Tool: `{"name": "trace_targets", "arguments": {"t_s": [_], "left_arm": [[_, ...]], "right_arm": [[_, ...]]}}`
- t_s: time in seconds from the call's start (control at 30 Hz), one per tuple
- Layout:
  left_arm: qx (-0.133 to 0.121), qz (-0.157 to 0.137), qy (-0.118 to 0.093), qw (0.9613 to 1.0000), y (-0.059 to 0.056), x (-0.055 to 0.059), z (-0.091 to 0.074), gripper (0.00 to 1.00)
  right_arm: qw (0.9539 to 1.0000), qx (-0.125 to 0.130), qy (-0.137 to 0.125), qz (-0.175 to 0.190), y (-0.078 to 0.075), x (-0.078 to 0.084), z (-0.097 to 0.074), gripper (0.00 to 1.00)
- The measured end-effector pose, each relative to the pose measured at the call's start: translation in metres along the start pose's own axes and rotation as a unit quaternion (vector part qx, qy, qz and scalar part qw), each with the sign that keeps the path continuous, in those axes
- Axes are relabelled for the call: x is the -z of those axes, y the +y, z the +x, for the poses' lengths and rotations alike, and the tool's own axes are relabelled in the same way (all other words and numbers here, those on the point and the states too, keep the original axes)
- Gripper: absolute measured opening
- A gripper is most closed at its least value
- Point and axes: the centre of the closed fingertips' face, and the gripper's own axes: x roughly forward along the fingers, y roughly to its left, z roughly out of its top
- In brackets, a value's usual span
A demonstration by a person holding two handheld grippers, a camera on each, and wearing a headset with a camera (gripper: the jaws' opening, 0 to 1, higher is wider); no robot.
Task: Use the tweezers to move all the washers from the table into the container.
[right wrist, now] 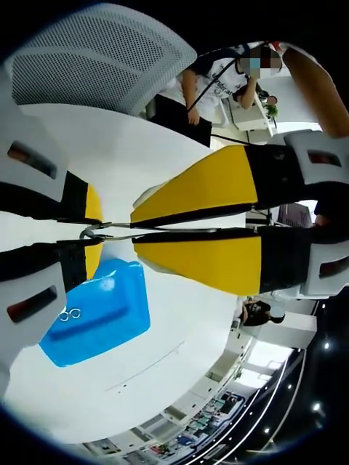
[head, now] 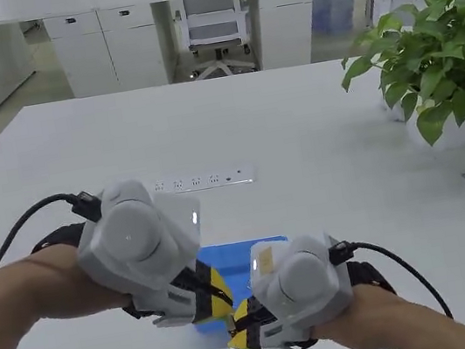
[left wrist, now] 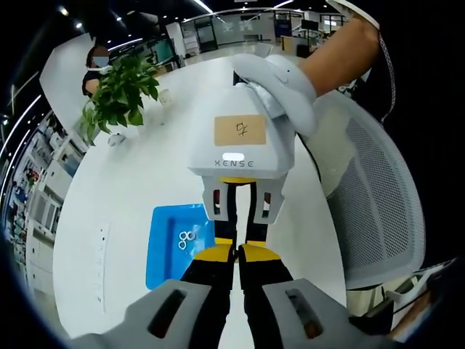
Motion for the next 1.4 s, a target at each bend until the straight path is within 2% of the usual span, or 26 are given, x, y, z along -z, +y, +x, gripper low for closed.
{"name": "trace_targets", "arguments": {"t_s": [0.2,0.67,0.87,1.4], "left_arm": [[-0.004,0.01,-0.001,0.9999,0.008,-0.006,-0.002,0.07],[-0.017,0.025,-0.012,0.9995,0.04,-0.018,-0.005,0.07],[-0.019,0.025,-0.014,0.9994,0.049,-0.018,-0.002,0.07],[-0.013,0.013,-0.017,0.9997,0.071,-0.006,0.02,0.07]], "right_arm": [[1.0,0.006,-0.001,-0.002,-0.01,-0.004,-0.005,0.1],[0.9996,0.027,-0.005,-0.001,-0.044,-0.008,-0.017,0.1],[0.9996,0.029,-0.004,0.001,-0.054,-0.005,-0.016,0.1],[0.9996,0.025,0.005,0.012,-0.075,0.013,-0.003,0.1]]}}
